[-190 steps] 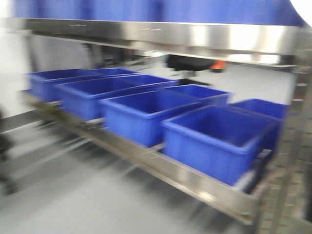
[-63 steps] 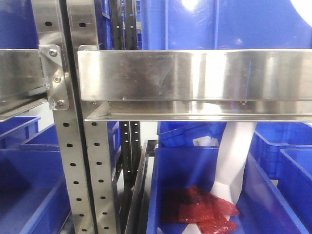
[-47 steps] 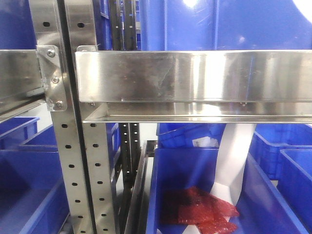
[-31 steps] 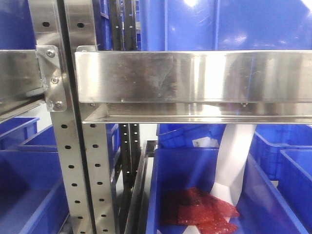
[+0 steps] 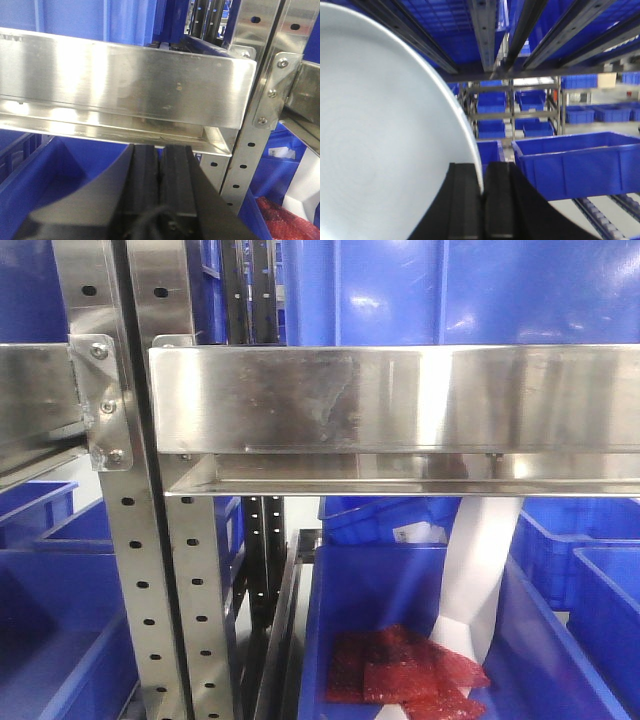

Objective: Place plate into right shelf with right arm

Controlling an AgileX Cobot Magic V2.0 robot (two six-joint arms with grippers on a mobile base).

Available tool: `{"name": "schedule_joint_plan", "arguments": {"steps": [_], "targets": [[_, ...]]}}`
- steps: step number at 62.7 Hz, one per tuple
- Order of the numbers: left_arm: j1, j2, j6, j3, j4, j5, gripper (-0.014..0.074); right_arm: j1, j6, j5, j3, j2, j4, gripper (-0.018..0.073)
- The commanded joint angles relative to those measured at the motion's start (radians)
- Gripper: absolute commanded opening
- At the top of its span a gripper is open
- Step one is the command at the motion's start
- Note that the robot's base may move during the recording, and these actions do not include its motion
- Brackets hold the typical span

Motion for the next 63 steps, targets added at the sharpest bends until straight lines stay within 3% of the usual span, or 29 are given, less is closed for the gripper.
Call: {"name": "schedule_joint_plan", "arguments": {"steps": [1, 15, 28, 43, 46, 56, 63], "targets": [[-0.002, -0.010, -0.007, 0.010, -0.008, -0.090, -0.0128, 0.010, 0.001, -0.079, -0.100, 0.110, 0.009, 0.0052], [-0.002, -0.010, -0.007, 0.010, -0.008, -0.090, -0.0128, 0.090, 0.000, -0.148, -0.194, 0.378, 0.007, 0.0055], [-0.002, -0.010, -0.007, 0.010, -0.008, -0.090, -0.0128, 0.097, 0.001, -0.189, -0.218, 0.517, 0.016, 0.0079], [-0.002, -0.010, -0.007, 0.010, -0.008, -0.090, -0.0128, 0.097, 0.001, -0.178, -0.218, 0.535, 0.061, 0.0440], [-0.002, -0.010, -0.007, 0.010, -0.008, -0.090, -0.0128, 0.097, 0.001, -0.190, -0.218, 0.533, 0.074, 0.0473], [-0.002, -0.010, -0.007, 0.010, -0.008, -0.090, -0.0128, 0.097, 0.001, -0.223, -0.218, 0.533, 0.122, 0.0410], [-0.002, -0.010, -0.007, 0.010, -0.008, -0.090, -0.0128, 0.096, 0.001, -0.221, -0.218, 0.533, 0.122, 0.0242]]}}
